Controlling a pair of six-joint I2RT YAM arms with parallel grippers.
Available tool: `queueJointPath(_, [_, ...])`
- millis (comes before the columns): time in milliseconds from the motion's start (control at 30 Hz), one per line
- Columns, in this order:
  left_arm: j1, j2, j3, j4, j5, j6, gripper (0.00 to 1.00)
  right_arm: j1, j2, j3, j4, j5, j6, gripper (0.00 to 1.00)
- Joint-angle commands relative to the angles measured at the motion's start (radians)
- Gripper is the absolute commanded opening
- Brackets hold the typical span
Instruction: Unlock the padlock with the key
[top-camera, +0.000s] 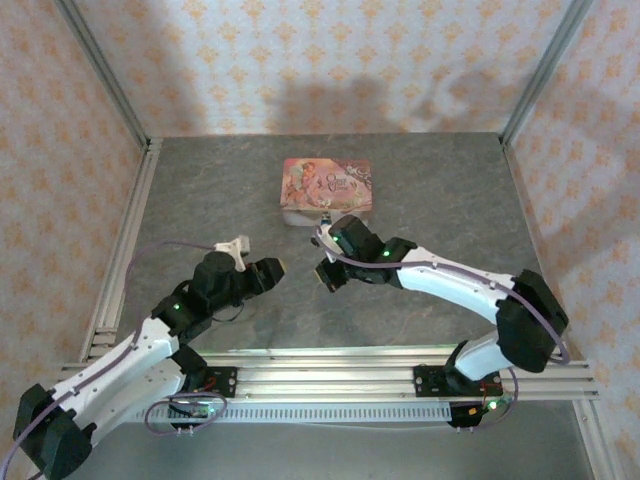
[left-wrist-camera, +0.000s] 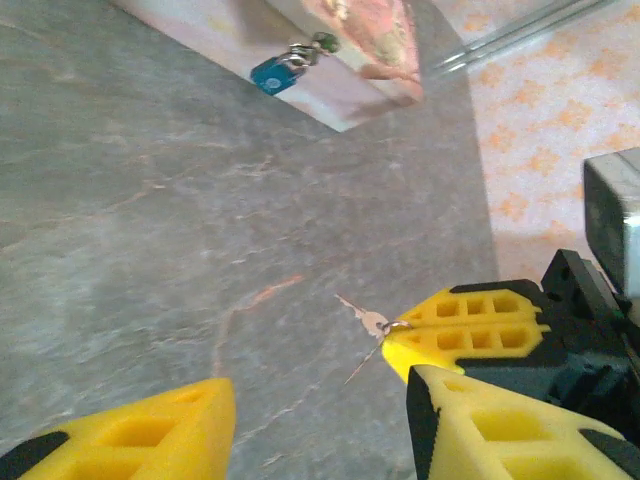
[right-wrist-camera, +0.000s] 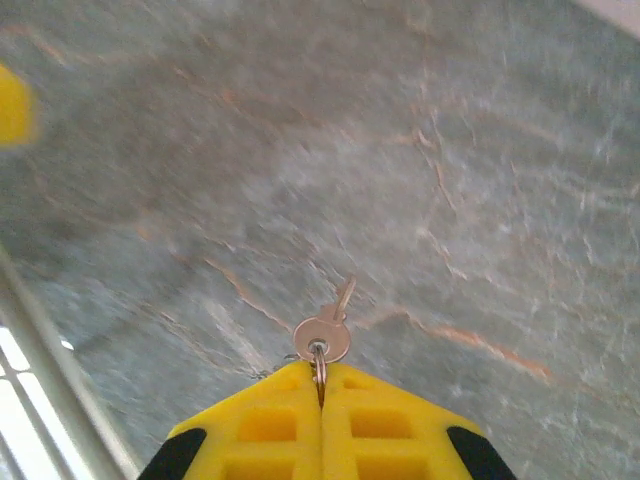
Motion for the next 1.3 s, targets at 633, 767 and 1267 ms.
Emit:
queueJointPath(633, [0.068,0.242,0.062,0.429,0.241,-0.235,0.51,0.001,-0.143,-0.044,0.209,-0.084,0.141,0.0])
queueJointPath(767, [0.067,0.242,0.063,0.407,0.234,-0.242,0.57,0.001,-0.141,-0.046,0.222,-0.081,0.149,0.0])
queueJointPath(1267, [0.07,0.24,0.047,0.385,0.224,-0.262,0.63,0.0,-0.154,-0.062,0.242,-0.058,0.154,0.0])
